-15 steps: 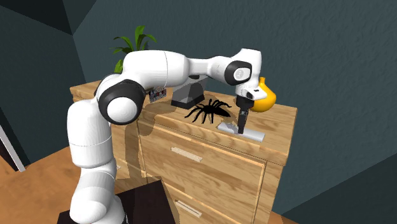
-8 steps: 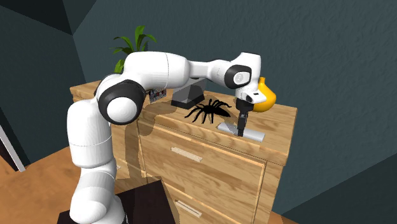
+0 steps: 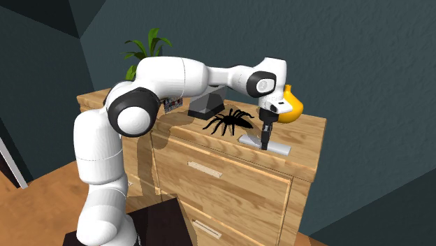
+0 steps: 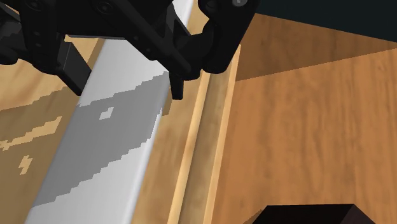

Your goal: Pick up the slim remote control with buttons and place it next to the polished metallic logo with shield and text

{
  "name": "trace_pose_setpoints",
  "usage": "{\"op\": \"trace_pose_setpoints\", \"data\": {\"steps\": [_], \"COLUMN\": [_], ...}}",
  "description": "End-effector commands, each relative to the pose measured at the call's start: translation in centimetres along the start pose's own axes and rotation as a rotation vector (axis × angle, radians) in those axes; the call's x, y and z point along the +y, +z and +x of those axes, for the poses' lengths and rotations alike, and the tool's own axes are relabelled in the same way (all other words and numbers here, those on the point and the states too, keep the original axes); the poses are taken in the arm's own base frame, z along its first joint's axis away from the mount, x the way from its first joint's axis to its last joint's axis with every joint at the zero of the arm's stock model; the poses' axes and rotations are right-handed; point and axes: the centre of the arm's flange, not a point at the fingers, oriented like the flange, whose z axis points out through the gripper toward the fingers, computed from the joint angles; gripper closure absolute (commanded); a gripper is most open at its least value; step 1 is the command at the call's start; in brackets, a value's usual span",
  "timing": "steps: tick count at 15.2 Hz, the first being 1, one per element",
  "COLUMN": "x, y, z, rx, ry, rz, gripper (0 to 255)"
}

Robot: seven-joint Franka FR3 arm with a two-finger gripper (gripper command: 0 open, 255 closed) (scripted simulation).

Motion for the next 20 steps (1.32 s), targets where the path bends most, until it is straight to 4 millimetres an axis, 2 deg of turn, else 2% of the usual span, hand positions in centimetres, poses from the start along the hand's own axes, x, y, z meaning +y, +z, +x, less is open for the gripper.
{"op": "trace_pose_setpoints", "data": {"steps": [1, 4, 20], "x": [0.0, 0.0, 0.2], "y": [0.0, 0.0, -8.4], "z": [0.0, 0.0, 0.1], "rx": [0.0, 0.0, 0.0], "ry": [0.0, 0.0, 0.0], "rz": [0.0, 0.0, 0.0], "gripper": [255, 255, 255]}}
